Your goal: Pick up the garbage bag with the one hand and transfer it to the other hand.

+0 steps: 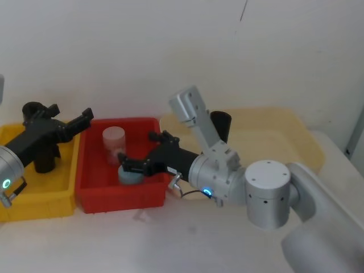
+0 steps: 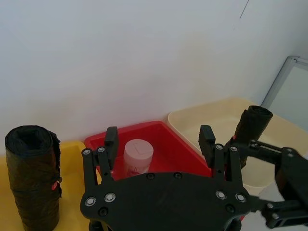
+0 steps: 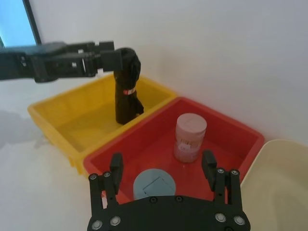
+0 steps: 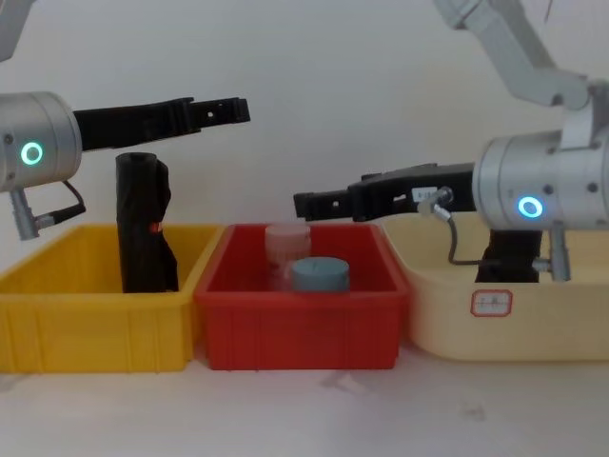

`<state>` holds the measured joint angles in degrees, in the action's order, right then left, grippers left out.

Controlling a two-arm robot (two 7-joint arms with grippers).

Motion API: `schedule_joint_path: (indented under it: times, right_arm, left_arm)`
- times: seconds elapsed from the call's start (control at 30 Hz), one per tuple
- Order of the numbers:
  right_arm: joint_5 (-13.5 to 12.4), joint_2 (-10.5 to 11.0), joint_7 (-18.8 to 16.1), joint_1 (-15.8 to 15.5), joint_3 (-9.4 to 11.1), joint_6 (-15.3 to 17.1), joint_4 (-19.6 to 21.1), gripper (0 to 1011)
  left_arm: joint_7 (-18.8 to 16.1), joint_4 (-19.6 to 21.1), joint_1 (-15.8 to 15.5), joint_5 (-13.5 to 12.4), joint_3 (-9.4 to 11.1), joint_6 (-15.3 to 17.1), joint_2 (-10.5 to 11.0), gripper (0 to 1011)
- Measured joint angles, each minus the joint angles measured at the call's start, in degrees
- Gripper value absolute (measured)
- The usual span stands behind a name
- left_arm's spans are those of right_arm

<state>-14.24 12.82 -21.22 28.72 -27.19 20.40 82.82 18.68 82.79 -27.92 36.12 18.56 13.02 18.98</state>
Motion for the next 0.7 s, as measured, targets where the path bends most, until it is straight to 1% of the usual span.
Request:
schedule_joint_path:
  times: [0.27, 0.53, 0.7]
  right_arm:
    - [1.35, -0.83, -0.87, 1.95, -1.91, 0.25, -4.24, 1000]
    - [2.06, -1.77, -1.43, 3.52, -2.85, 0.95, -7.75, 1000]
    - [2.31, -2.3, -1.96, 4.3, -3.27, 1.45, -9.21, 1000]
  left_arm:
    - [0.0, 0.0, 0.0, 0.0, 0.0, 0.0, 0.0, 1002]
    - [0.0, 0.0, 0.0, 0.0, 0.0, 0.0, 0.0, 1001]
    - [0.0, 0.0, 0.0, 0.0, 0.0, 0.0, 0.0, 1002]
